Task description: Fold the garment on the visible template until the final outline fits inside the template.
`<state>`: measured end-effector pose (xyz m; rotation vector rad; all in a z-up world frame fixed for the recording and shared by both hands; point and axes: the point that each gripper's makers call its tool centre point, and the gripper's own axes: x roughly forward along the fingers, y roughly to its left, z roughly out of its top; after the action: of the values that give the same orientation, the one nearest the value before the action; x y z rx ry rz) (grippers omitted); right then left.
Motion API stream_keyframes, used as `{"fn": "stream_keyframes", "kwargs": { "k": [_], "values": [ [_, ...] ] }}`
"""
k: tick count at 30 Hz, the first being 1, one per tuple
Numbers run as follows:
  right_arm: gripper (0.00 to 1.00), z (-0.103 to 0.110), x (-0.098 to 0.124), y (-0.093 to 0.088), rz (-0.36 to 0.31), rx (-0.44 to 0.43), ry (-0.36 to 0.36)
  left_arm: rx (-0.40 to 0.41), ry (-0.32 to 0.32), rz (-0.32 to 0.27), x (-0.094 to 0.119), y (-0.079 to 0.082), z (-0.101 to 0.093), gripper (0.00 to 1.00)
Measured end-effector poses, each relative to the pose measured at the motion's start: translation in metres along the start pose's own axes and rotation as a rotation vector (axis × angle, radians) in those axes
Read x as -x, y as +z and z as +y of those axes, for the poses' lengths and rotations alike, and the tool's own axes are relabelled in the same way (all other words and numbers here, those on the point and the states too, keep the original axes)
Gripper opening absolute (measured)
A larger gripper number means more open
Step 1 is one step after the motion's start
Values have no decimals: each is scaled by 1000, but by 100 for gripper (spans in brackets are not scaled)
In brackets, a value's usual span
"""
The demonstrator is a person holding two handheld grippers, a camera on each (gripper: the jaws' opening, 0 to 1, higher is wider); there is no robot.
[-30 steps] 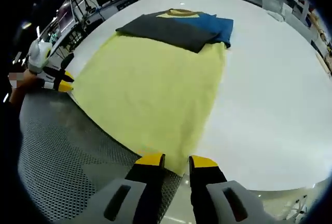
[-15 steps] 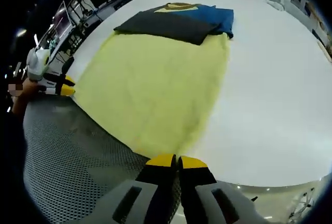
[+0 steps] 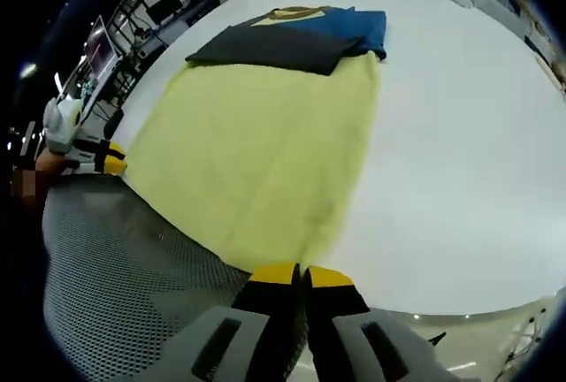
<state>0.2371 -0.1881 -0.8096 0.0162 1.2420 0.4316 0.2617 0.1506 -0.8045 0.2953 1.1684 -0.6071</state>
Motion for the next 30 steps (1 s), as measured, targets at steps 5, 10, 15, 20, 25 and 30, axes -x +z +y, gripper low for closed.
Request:
{"fn": "stream_keyframes", "kwargs": {
  "k": [5,10,15,20,25,30],
  "values": [
    [0,0,0,0,-14,-44,18,-9,0,4,0,0,0,6],
    [0,1,1,2,-26,-14,9,-10,-18,10,-1,-1,-3,1],
    [0,1,2,5,-44,0,3,-2,-20,10,-1,-1,-3,0],
    [0,0,7,10,-67,9,-10,13,-21,3,0,1,-2,0],
    [0,2,12,13,-78,29,-22,33,-21,-33,6,7,-2,0],
    [0,6,19,18,-90,41,-19,54,-32,-61,16,12,-4,0]
  ]
}}
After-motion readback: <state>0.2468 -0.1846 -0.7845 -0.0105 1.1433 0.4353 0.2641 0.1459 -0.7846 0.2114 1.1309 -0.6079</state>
